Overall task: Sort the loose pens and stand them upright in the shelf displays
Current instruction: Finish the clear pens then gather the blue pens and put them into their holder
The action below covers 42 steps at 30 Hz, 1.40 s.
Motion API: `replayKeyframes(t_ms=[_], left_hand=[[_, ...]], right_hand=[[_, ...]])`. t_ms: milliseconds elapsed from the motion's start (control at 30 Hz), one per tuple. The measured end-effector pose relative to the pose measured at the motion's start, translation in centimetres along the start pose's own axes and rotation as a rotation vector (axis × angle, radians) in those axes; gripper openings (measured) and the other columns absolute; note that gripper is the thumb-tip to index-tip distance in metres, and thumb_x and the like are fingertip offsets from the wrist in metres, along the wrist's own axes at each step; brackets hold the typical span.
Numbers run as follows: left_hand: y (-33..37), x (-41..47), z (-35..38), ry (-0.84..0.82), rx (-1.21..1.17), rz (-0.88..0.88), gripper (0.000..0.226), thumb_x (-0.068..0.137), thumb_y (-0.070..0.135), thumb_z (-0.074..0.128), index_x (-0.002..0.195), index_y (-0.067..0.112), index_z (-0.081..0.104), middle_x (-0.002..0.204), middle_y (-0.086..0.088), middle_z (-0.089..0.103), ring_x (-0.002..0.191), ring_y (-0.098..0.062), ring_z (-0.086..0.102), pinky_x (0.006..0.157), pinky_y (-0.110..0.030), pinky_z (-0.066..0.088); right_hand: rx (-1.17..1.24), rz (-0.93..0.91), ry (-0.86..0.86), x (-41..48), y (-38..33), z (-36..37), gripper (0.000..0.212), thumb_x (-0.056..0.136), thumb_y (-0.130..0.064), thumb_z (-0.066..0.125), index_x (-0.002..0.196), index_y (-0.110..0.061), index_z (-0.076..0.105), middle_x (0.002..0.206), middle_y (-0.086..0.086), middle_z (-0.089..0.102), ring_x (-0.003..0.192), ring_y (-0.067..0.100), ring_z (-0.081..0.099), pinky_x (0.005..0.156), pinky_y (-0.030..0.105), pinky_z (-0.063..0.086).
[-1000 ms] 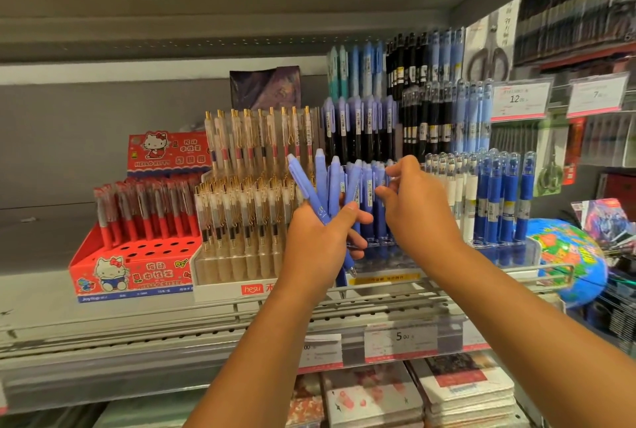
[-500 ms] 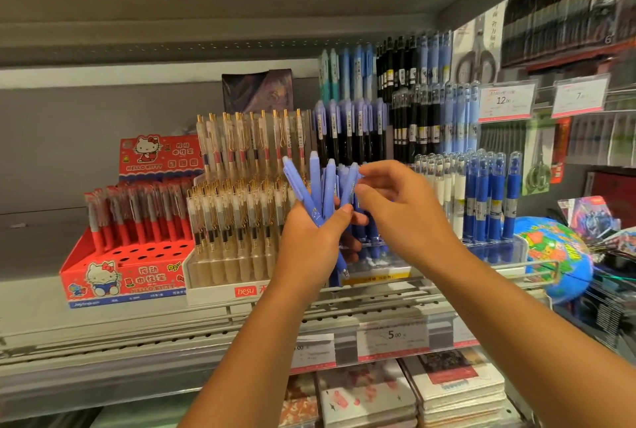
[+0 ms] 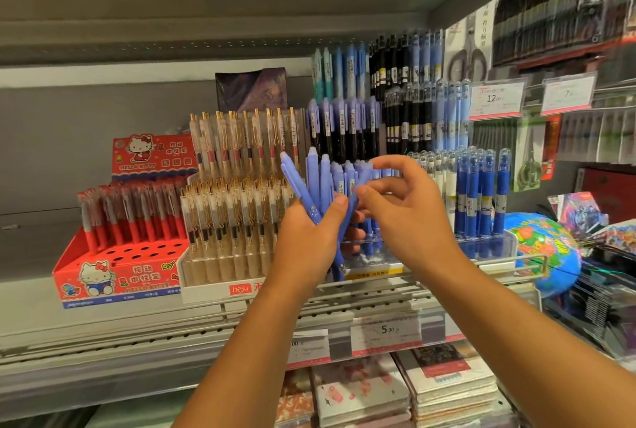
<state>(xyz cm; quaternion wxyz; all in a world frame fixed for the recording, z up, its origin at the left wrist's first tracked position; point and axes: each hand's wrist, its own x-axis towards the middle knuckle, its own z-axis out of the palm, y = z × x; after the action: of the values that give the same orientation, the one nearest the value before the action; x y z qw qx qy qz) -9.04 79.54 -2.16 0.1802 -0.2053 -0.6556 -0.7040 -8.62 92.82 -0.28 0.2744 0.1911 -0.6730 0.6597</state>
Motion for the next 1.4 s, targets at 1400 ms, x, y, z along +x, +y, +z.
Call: replayKeyframes(t_ms=[1400], left_hand=[[-0.3, 0.3, 0.1, 0.011, 0.075, -0.077, 0.056, 0.100, 0.024, 0.052, 0.148, 0.004, 0.030, 0.080, 0.006, 0.072, 0.054, -0.018, 0.060, 0.050, -0.031, 0.056]], right_hand=[[-1.027, -0.070, 0.056, 3.9, 1.0, -0.4, 0.017, 0.095, -0.005, 0.058, 0.111, -0.007, 0.052, 0.094, 0.007, 0.055, 0.072, 0.021, 0.045, 0.060, 0.033, 0.035]])
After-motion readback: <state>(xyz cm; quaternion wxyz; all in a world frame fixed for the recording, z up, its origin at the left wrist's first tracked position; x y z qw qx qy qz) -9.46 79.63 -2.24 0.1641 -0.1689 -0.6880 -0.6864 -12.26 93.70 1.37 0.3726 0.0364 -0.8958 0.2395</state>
